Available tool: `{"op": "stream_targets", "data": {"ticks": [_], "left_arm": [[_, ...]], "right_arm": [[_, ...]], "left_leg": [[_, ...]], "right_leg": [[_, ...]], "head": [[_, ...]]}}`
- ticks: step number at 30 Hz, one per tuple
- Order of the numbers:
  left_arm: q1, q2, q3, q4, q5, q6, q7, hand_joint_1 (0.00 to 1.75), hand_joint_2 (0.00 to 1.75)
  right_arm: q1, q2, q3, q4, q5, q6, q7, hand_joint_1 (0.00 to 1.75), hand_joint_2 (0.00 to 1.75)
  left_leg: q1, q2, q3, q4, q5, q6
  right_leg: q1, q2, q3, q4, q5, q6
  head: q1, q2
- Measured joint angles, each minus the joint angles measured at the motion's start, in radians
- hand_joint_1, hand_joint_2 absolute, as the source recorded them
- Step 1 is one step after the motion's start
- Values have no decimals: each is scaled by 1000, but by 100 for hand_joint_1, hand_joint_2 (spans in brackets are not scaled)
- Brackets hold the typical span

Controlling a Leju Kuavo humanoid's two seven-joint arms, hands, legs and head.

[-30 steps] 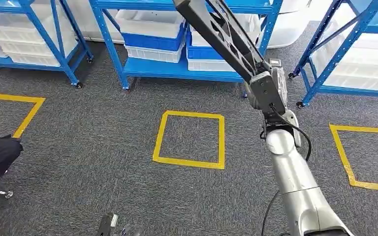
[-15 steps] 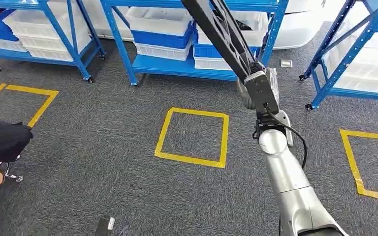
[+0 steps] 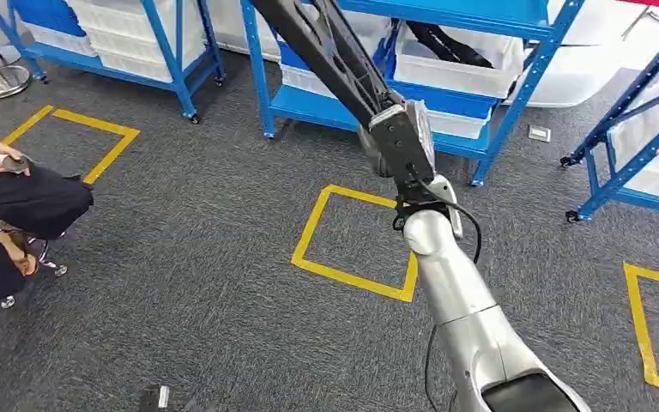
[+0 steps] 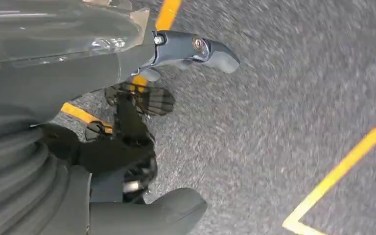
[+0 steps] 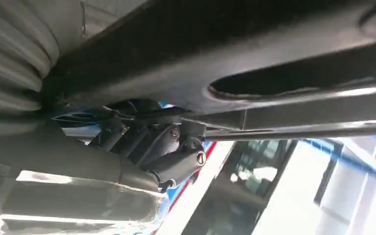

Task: Take the parts from the cabinet and place them on the table.

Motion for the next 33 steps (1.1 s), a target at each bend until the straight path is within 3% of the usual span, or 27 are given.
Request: {"op": "stream_targets", "data": {"ticks": [2,3,4,5,7,8,9,10,11,13,14,15,16,17,18,19,20,22,24,25,26,28,29,30,31,33], "left_arm": [[7,1,15,0,15,3,-5,0,175],[9,1,24,0,27,4,-11,0,175],[10,-2,33,0,35,4,-18,0,175],[12,-1,43,0,46,4,-24,0,175],[24,0,64,0,64,8,-35,0,175],[32,0,75,0,74,10,-41,0,175],[39,12,88,0,85,13,-48,0,175],[44,4,97,1,92,14,-55,0,175],[46,5,108,2,101,19,-58,0,175],[53,5,129,2,115,24,-66,0,175],[59,5,141,2,121,27,-71,0,175],[65,5,149,2,127,31,-73,0,175],[71,5,160,3,133,35,-74,0,175],[75,5,170,4,136,41,-76,0,175],[75,5,177,5,141,42,-77,0,175],[72,-1,183,5,144,43,-79,0,175],[70,-7,191,5,151,48,-80,0,175],[73,-6,205,7,158,63,-84,0,175],[79,-5,220,8,164,76,-88,0,175],[81,-6,224,8,164,81,-90,0,175],[83,-6,230,8,167,85,-92,0,175],[82,-6,236,8,166,89,-92,0,175],[84,-6,238,9,166,92,-92,0,175],[86,-6,240,9,166,92,-92,0,175],[87,-6,242,9,166,92,-92,0,175],[88,-7,244,9,164,92,-92,0,175]], "right_arm": [[-11,16,3,14,1,12,-5,175,175],[-26,31,9,25,1,20,-8,175,175],[-40,45,14,35,1,25,-11,175,175],[-53,60,19,47,2,32,-16,175,175],[-76,93,29,76,0,40,-26,175,175],[-84,110,38,87,-10,42,-27,175,175],[-91,124,51,94,-30,41,-29,175,175],[-97,137,66,101,-53,39,-29,175,175],[-109,144,84,108,-79,32,-29,175,175],[-128,152,120,127,-138,23,-28,175,175],[-132,156,140,136,-166,17,-27,175,175],[-135,160,160,142,-191,11,-26,175,175],[-140,164,186,150,-215,8,-24,175,175],[-147,168,214,156,-238,3,-24,175,175],[-154,172,232,159,-253,-1,-24,175,175],[-162,175,249,161,-269,-3,-24,175,175],[-171,176,268,165,-288,-5,-22,175,175],[-177,179,299,167,-321,-6,-22,175,175],[-181,180,334,170,-355,-8,-22,175,175],[-182,182,350,171,-370,-10,-22,175,175],[-184,181,360,171,-380,-12,-23,175,175],[-188,175,377,177,-396,-20,-23,175,175],[-187,172,384,182,-399,-22,-23,175,175],[-187,170,391,185,-400,-22,-24,175,175],[-188,170,397,188,-402,-23,-24,175,175],[-192,172,403,188,-404,-23,-25,175,175]], "left_leg": [[0,-28,0,0,3,-4],[0,-40,0,0,5,-6],[-5,-48,-5,3,7,-10],[-5,-56,-9,3,9,-14],[2,-70,-15,-1,17,-27],[-1,-79,-17,-3,20,-33],[3,-67,-21,3,13,-32],[-2,-19,-34,31,-12,-42],[6,9,-69,100,-52,-53],[22,26,-144,248,-110,-70],[32,30,-168,290,-117,-80],[42,35,-166,285,-105,-89],[55,43,-138,229,-70,-100],[67,57,-87,138,-29,-113],[75,81,-38,57,0,-126],[77,122,-15,12,-6,-140],[70,104,-14,14,-3,-120],[56,84,-19,15,-5,-99],[50,60,-18,10,2,-76],[49,53,-19,10,3,-70],[48,45,-20,10,4,-62],[41,20,-22,10,3,-53],[37,6,-22,10,2,-50],[31,-8,-22,10,3,-48],[27,-23,-21,11,3,-47],[19,-52,-19,11,4,-47]], "right_leg": [[0,10,70,-142,62,11],[1,45,122,-250,100,9],[4,85,145,-303,109,-1],[2,69,149,-306,115,-12],[10,56,149,-306,119,-21],[-2,45,154,-317,125,-29],[-23,32,160,-331,134,-37],[-23,23,163,-337,136,-46],[-22,10,164,-337,137,-49],[-22,-14,164,-337,135,-50],[-23,-27,163,-337,134,-50],[-26,-34,163,-337,133,-48],[-30,-46,164,-336,131,-44],[-37,-55,164,-332,126,-35],[-41,-64,164,-325,121,-26],[-31,-73,162,-314,112,-11],[-25,-79,146,-311,101,-2],[-19,-94,171,-321,103,12],[-34,-102,171,-322,100,27],[-37,-61,158,-291,78,22],[-37,-29,128,-220,40,11],[-33,-5,44,-50,-25,-2],[-25,-1,13,4,-37,-4],[-19,3,3,11,-31,-4],[-11,7,15,-27,-10,-5],[4,28,93,-207,72,-11]], "head": [[1,0],[0,0],[0,0],[0,0],[-1,0],[1,0],[2,0],[-9,0],[-14,0],[-14,0],[-13,0],[-13,0],[-14,0],[-13,0],[-14,0],[-16,0],[-15,0],[-3,0],[-3,0],[-3,0],[-2,0],[-1,0],[0,0],[0,0],[1,0],[0,0]]}}
